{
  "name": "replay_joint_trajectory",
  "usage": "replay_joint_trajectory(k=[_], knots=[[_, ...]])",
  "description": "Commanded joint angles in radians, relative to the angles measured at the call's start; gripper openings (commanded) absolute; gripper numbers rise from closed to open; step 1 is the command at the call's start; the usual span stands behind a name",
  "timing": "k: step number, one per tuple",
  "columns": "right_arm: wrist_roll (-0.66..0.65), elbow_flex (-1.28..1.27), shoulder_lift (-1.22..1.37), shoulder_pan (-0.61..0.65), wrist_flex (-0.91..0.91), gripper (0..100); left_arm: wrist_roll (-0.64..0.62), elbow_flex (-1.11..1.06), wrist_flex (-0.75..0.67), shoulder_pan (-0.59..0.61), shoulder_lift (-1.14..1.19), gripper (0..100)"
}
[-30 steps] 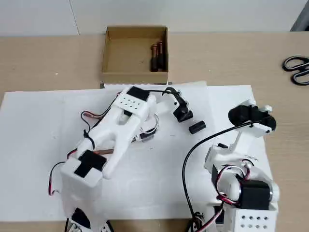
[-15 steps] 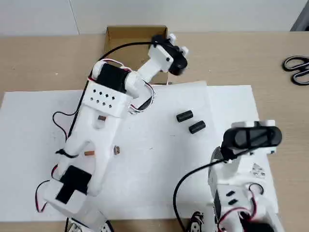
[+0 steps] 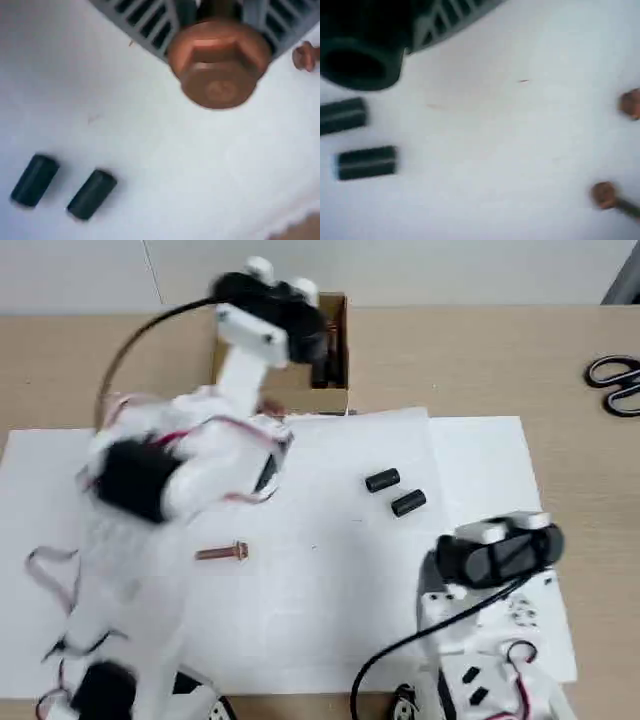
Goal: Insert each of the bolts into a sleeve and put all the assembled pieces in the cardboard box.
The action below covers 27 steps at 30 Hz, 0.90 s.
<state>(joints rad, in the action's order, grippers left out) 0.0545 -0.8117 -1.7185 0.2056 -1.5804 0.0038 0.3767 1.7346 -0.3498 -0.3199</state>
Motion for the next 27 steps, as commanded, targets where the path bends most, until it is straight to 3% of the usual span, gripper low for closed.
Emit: replay_joint_trajectory(k=[1, 5, 10, 15, 23, 27], knots=[[0.025, 0.040, -0.004, 0.105, 0.005, 0.3, -0.080, 0.004, 0.011, 0.006, -0.167, 0], [0.072, 0.017, -0.004, 0.194, 0.008, 0.3, -0.250, -0.064, 0.012, 0.006, -0.304, 0], [0.121, -0.015, -0.008, 0.312, 0.039, 0.3, -0.433, -0.326, 0.000, 0.006, -0.486, 0], [0.118, -0.044, -0.002, 0.384, 0.154, 0.3, -0.614, -0.596, -0.110, 0.006, -0.707, 0], [0.061, -0.172, -0.012, 0.533, 0.196, 0.3, -0.635, -0.984, -0.433, -0.002, -1.040, 0], [0.037, -0.241, -0.012, 0.556, 0.239, 0.3, -0.635, -1.110, -0.517, -0.003, -1.135, 0]])
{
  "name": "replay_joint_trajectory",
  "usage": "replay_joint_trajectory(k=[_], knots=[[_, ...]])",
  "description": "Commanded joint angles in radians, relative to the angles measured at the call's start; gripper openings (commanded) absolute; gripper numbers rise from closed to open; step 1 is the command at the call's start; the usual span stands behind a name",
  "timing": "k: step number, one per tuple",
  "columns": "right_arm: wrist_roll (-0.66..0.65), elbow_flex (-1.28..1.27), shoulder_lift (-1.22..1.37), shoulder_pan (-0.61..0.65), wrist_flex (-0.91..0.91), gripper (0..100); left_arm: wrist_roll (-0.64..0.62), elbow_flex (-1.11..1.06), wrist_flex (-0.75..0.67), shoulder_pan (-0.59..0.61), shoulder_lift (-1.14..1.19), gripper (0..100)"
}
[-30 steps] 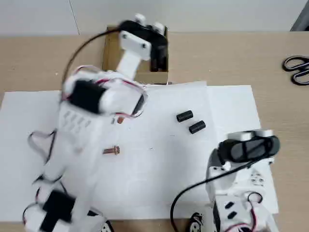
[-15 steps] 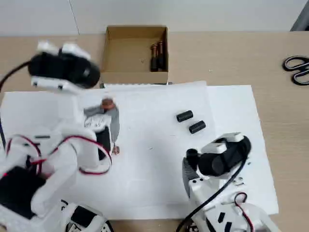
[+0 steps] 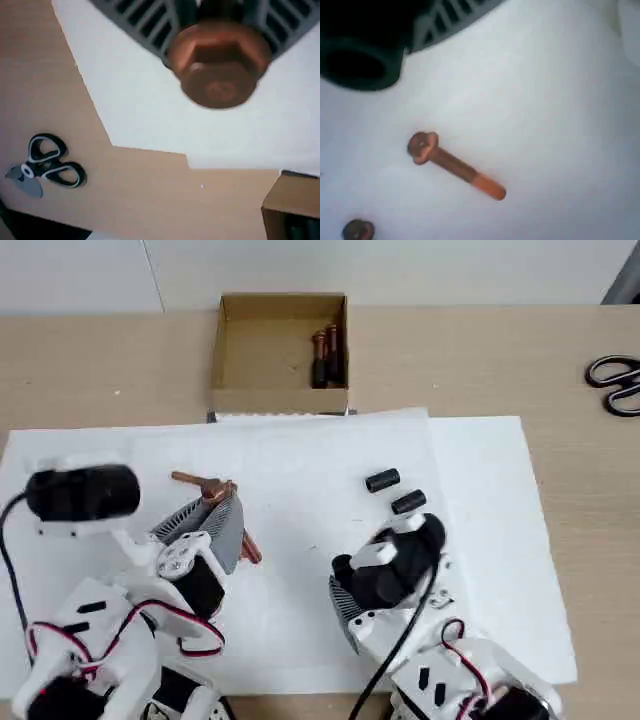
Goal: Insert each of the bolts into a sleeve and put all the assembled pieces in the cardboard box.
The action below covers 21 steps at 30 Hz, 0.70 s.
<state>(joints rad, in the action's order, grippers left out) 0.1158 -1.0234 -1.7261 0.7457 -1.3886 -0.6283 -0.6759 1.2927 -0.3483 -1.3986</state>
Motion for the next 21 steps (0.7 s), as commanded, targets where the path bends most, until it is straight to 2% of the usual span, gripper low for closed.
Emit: replay_joint_trajectory(k=[1, 4, 8, 12, 16, 21], knots=[[-0.037, -0.058, -0.004, 0.018, 0.062, 0.3, -0.003, -0.081, -0.084, -0.005, -0.072, 0], [-0.048, -0.106, -0.004, 0.018, 0.111, 0.3, -0.003, -0.131, -0.091, -0.011, -0.112, 0], [-0.051, -0.114, -0.004, 0.021, 0.116, 0.3, -0.005, -0.189, -0.107, -0.094, -0.166, 0], [-0.051, -0.114, 0.001, 0.104, 0.114, 0.3, -0.008, -0.243, -0.126, -0.189, -0.224, 0], [-0.060, -0.143, -0.004, 0.148, 0.124, 0.3, -0.005, -0.308, -0.198, -0.199, -0.293, 0], [-0.146, -0.152, -0.004, 0.163, 0.127, 0.3, -0.005, -0.375, -0.247, -0.203, -0.359, 0]])
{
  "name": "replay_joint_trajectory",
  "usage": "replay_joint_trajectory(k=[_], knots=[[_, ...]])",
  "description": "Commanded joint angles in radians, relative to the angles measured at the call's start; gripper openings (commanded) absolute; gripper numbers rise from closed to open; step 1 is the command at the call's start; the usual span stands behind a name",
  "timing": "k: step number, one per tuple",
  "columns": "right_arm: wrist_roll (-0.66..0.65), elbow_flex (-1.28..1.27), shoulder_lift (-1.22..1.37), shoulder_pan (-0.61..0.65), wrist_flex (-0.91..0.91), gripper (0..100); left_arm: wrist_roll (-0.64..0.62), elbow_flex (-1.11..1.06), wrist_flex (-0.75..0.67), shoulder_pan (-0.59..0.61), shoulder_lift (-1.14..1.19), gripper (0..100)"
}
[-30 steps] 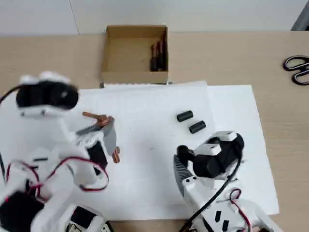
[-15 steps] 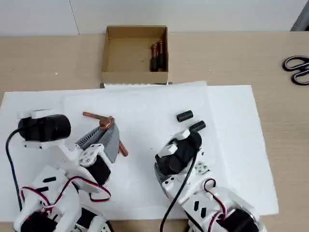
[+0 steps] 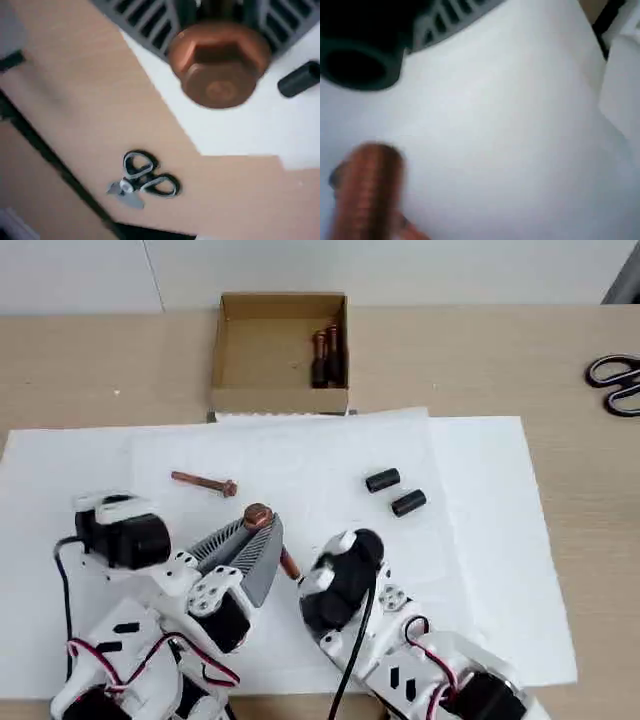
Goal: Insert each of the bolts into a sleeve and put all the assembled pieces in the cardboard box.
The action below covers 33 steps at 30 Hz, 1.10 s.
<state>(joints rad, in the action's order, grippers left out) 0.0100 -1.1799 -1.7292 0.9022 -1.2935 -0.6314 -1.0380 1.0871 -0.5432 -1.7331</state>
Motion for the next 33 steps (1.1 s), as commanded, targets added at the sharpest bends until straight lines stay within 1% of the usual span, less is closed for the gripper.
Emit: replay_joint_trajectory(k=[1, 15, 26, 28, 30, 33], knots=[[-0.043, 0.005, -0.001, 0.007, 0.039, 0.3, -0.002, -0.024, -0.041, -0.009, -0.032, 0], [-0.048, 0.028, -0.001, 0.007, 0.114, 0.3, -0.002, -0.058, -0.040, -0.011, -0.038, 0], [-0.048, 0.044, -0.001, 0.008, 0.114, 0.3, -0.002, -0.107, -0.043, -0.011, -0.038, 0], [-0.069, 0.049, -0.001, 0.008, 0.114, 0.3, -0.002, -0.111, -0.041, -0.014, -0.038, 0], [-0.103, 0.051, -0.001, 0.007, 0.114, 0.3, -0.002, -0.110, -0.037, -0.037, -0.038, 0], [-0.114, 0.058, -0.001, 0.004, 0.130, 0.3, 0.000, -0.107, -0.014, -0.074, -0.038, 0]])
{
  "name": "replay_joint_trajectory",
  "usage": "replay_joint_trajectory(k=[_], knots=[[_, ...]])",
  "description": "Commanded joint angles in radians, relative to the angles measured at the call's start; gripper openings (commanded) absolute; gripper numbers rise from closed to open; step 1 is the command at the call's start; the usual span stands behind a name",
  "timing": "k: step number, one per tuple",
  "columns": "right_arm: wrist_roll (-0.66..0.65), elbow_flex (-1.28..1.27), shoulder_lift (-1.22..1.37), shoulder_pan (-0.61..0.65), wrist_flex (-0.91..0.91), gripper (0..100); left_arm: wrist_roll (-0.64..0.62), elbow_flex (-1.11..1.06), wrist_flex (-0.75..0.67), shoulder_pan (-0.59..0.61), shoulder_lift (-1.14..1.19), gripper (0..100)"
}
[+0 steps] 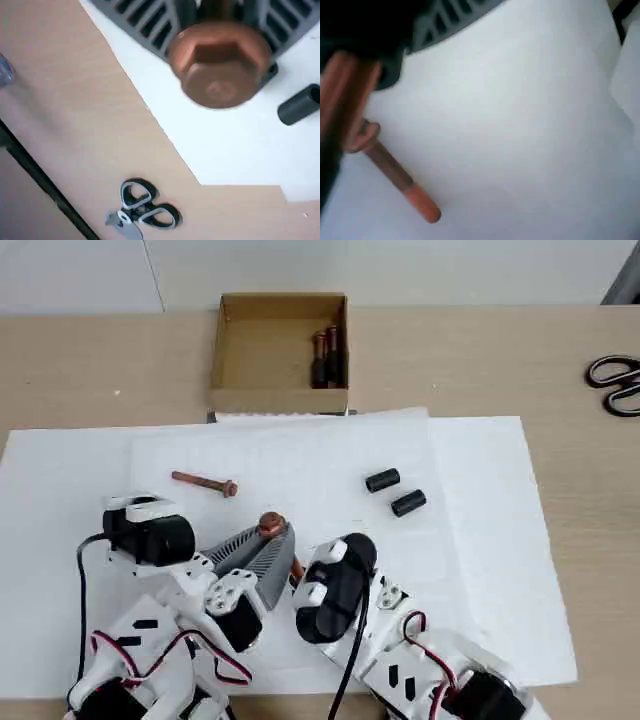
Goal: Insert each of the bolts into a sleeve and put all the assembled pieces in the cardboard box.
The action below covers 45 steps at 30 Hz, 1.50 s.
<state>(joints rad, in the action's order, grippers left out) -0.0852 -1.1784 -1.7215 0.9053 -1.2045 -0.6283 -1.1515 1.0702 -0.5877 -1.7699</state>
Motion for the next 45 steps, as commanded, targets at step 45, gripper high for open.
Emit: replay_joint_trajectory(k=[45], knots=[[-0.109, 0.124, -0.008, -0.114, 0.044, 0.4, 0.196, 0.229, 0.338, 0.034, -0.002, 18]])
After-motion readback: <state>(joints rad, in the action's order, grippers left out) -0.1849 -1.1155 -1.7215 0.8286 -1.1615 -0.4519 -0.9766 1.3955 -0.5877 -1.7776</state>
